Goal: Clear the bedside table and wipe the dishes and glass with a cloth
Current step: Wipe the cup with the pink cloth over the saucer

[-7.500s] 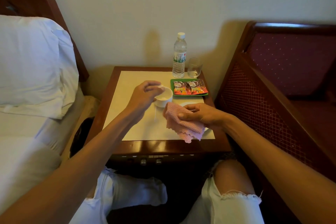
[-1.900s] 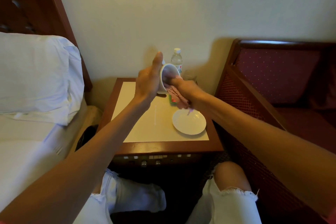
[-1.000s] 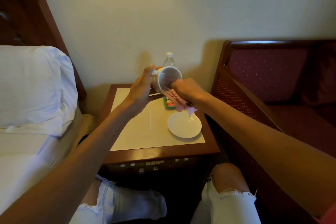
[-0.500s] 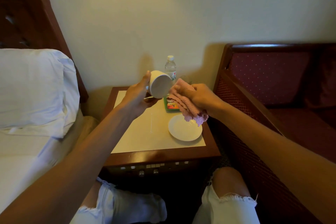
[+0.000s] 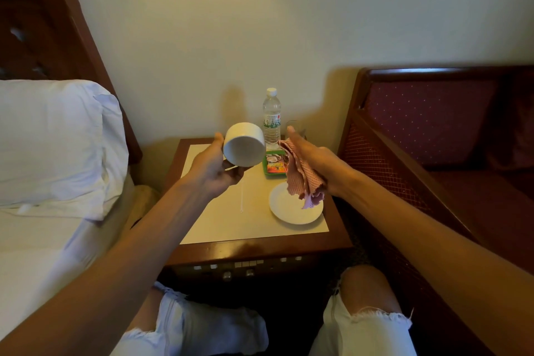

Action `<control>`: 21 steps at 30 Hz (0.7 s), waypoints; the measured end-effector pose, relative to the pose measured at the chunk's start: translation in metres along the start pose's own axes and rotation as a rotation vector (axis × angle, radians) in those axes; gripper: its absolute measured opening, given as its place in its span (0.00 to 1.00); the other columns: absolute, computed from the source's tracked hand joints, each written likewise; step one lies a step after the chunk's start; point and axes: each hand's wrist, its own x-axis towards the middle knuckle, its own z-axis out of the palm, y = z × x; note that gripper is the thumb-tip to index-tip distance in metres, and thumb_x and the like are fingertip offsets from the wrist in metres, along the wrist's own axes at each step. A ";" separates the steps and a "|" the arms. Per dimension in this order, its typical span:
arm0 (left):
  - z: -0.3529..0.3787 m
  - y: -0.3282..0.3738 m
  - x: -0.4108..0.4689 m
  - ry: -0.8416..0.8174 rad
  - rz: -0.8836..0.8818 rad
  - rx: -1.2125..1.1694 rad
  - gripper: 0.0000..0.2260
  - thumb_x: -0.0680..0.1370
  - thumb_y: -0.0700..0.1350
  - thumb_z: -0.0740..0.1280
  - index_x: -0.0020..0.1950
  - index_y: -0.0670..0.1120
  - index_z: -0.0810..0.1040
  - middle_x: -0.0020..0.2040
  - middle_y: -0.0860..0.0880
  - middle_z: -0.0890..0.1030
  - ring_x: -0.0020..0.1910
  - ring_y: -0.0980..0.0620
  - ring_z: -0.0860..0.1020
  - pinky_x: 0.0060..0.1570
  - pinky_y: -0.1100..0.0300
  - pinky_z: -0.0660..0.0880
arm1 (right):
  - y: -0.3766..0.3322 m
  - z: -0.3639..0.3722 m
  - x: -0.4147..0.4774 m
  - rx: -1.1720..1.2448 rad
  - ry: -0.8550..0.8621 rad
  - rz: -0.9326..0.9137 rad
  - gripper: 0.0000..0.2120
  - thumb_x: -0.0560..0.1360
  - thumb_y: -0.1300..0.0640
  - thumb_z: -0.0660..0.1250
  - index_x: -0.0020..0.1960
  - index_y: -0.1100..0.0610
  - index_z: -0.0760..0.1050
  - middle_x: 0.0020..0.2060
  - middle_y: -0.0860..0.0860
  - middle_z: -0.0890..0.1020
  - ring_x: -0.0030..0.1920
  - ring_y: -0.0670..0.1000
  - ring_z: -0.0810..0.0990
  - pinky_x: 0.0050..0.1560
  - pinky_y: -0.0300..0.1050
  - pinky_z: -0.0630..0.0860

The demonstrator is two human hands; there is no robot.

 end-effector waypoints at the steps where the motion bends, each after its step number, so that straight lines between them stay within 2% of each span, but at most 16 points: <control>1: 0.000 0.000 0.000 -0.017 -0.006 -0.011 0.18 0.83 0.54 0.60 0.68 0.45 0.69 0.60 0.35 0.78 0.46 0.36 0.80 0.36 0.53 0.73 | 0.001 0.001 -0.001 -0.052 0.017 -0.019 0.23 0.71 0.35 0.68 0.39 0.56 0.79 0.32 0.51 0.83 0.33 0.49 0.83 0.37 0.42 0.80; 4: 0.001 0.003 -0.001 -0.103 -0.023 -0.044 0.20 0.84 0.55 0.58 0.71 0.44 0.68 0.62 0.35 0.77 0.47 0.36 0.79 0.36 0.54 0.74 | 0.008 0.002 0.006 -0.143 0.059 -0.063 0.21 0.71 0.38 0.72 0.44 0.58 0.80 0.34 0.52 0.84 0.33 0.49 0.84 0.34 0.40 0.79; 6: 0.004 0.006 -0.001 -0.123 -0.005 -0.041 0.20 0.84 0.54 0.59 0.71 0.43 0.69 0.63 0.36 0.77 0.47 0.38 0.79 0.34 0.56 0.76 | 0.012 0.004 0.011 -0.202 0.131 -0.076 0.36 0.66 0.30 0.70 0.55 0.61 0.77 0.41 0.55 0.84 0.38 0.51 0.84 0.35 0.42 0.79; 7: 0.006 0.006 -0.001 -0.120 0.018 -0.023 0.20 0.83 0.54 0.60 0.70 0.43 0.71 0.63 0.37 0.77 0.47 0.39 0.78 0.33 0.57 0.76 | 0.013 0.005 0.013 -0.239 0.163 -0.085 0.39 0.66 0.27 0.66 0.57 0.61 0.75 0.43 0.55 0.83 0.39 0.52 0.84 0.36 0.44 0.78; 8: 0.008 0.007 -0.002 -0.109 0.045 0.006 0.19 0.83 0.53 0.61 0.69 0.43 0.72 0.62 0.37 0.78 0.46 0.40 0.78 0.33 0.57 0.77 | 0.014 0.007 0.015 -0.251 0.177 -0.112 0.34 0.71 0.29 0.61 0.55 0.60 0.74 0.41 0.55 0.82 0.37 0.53 0.82 0.36 0.46 0.77; 10: 0.012 0.004 -0.005 -0.070 0.096 0.077 0.18 0.83 0.52 0.62 0.67 0.41 0.74 0.59 0.38 0.79 0.46 0.40 0.78 0.34 0.56 0.77 | 0.012 0.009 0.015 -0.221 0.189 -0.167 0.22 0.81 0.39 0.52 0.53 0.54 0.76 0.40 0.56 0.83 0.37 0.54 0.81 0.36 0.49 0.79; 13: 0.017 -0.004 -0.003 0.010 0.182 0.281 0.18 0.84 0.55 0.59 0.66 0.43 0.73 0.59 0.40 0.78 0.52 0.42 0.78 0.42 0.54 0.78 | 0.006 0.013 0.011 -0.197 0.234 -0.234 0.23 0.84 0.43 0.47 0.56 0.53 0.77 0.50 0.56 0.83 0.48 0.54 0.82 0.51 0.54 0.80; 16: 0.020 -0.013 0.002 0.064 0.257 0.403 0.16 0.84 0.55 0.55 0.64 0.46 0.72 0.60 0.42 0.76 0.57 0.43 0.76 0.44 0.54 0.78 | 0.000 0.021 0.007 -0.176 0.203 -0.308 0.23 0.83 0.41 0.46 0.56 0.48 0.78 0.52 0.54 0.82 0.53 0.54 0.82 0.53 0.55 0.81; 19: 0.027 -0.017 0.002 0.080 0.305 0.389 0.13 0.84 0.52 0.57 0.60 0.44 0.73 0.57 0.41 0.77 0.54 0.44 0.77 0.46 0.52 0.80 | 0.000 0.032 0.002 -0.155 0.119 -0.494 0.23 0.81 0.37 0.46 0.67 0.43 0.71 0.62 0.51 0.77 0.62 0.51 0.77 0.61 0.57 0.77; 21: 0.031 -0.018 0.001 0.057 0.299 0.358 0.11 0.82 0.48 0.60 0.57 0.42 0.75 0.56 0.38 0.79 0.55 0.40 0.80 0.48 0.49 0.82 | 0.005 0.044 0.001 -0.190 0.096 -0.576 0.26 0.81 0.37 0.47 0.75 0.46 0.63 0.70 0.50 0.71 0.70 0.50 0.70 0.69 0.54 0.71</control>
